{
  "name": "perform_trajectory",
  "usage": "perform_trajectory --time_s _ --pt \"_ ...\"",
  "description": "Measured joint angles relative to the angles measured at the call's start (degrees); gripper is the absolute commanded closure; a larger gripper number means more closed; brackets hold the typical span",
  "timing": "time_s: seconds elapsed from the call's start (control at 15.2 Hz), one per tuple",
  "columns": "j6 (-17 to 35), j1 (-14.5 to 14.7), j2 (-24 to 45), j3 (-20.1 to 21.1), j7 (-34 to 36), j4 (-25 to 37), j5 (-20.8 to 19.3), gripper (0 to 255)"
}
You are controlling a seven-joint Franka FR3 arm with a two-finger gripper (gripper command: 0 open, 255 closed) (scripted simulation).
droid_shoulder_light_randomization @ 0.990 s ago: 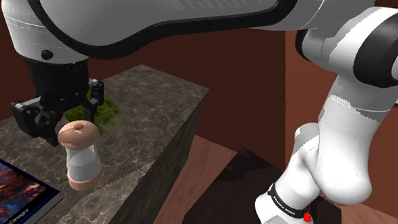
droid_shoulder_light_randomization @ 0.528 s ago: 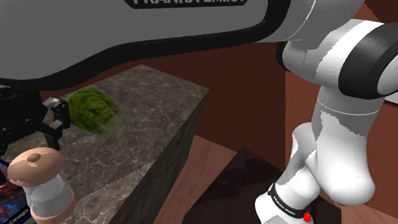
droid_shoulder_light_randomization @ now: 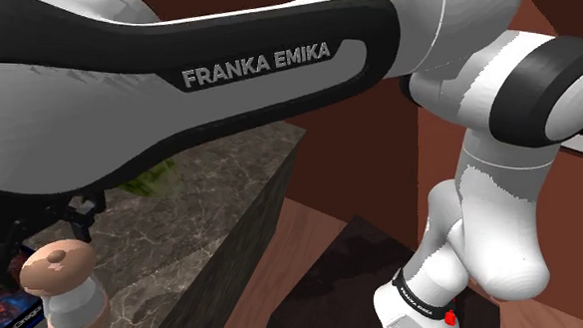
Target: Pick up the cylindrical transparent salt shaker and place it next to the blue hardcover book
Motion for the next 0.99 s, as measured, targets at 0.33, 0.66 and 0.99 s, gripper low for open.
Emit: perform_trajectory --time_s 0.33,0.66,0.99 --pt "3.74 -0.16 0.56 -0.17 0.28 -3.21 -0.3 255" --pt "6.4 -0.14 1.34 -0.32 0.58 -5.13 -0.63 255" --pt "6.67 -0.17 1.35 -0.33 0.59 -5.37 -0.65 255"
